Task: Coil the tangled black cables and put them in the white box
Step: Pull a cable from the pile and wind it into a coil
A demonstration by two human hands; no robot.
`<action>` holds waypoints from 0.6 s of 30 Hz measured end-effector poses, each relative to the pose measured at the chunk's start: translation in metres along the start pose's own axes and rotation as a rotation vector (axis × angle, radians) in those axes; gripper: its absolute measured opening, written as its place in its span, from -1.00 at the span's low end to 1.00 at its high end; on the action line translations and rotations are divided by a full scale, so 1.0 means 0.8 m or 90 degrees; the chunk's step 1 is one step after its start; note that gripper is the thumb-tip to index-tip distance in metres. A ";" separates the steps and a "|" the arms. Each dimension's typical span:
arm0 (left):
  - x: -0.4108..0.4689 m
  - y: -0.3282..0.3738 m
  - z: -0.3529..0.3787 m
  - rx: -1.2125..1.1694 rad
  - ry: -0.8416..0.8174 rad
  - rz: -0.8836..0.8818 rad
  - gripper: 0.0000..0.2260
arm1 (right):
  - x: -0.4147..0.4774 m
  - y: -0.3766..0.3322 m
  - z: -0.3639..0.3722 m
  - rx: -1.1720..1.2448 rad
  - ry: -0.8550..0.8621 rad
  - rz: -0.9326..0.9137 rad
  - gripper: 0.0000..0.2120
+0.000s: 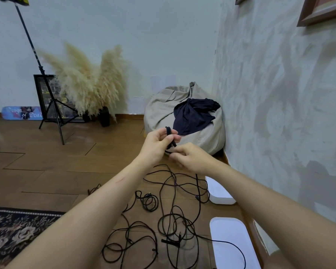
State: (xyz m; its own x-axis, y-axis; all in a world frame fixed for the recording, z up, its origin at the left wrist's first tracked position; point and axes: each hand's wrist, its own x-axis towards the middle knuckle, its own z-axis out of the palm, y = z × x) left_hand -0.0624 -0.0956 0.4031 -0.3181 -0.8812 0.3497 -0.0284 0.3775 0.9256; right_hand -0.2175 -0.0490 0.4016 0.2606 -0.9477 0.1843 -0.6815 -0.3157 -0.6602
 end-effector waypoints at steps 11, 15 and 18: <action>-0.004 0.008 0.007 0.072 -0.212 -0.012 -0.78 | -0.012 0.014 -0.055 0.005 0.178 -0.085 -0.86; -0.010 0.008 0.009 -0.034 -0.274 -0.080 -0.74 | -0.016 0.014 -0.057 0.054 0.200 -0.113 -0.91; -0.012 0.010 0.010 -0.106 -0.294 -0.122 -0.72 | -0.016 0.012 -0.055 0.090 0.212 -0.113 -0.91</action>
State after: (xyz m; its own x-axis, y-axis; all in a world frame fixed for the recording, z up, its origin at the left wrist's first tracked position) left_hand -0.0672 -0.0813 0.4061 -0.7080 -0.6983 0.1058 0.0120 0.1379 0.9904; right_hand -0.2579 -0.0417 0.4250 0.1139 -0.8498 0.5147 -0.5394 -0.4880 -0.6863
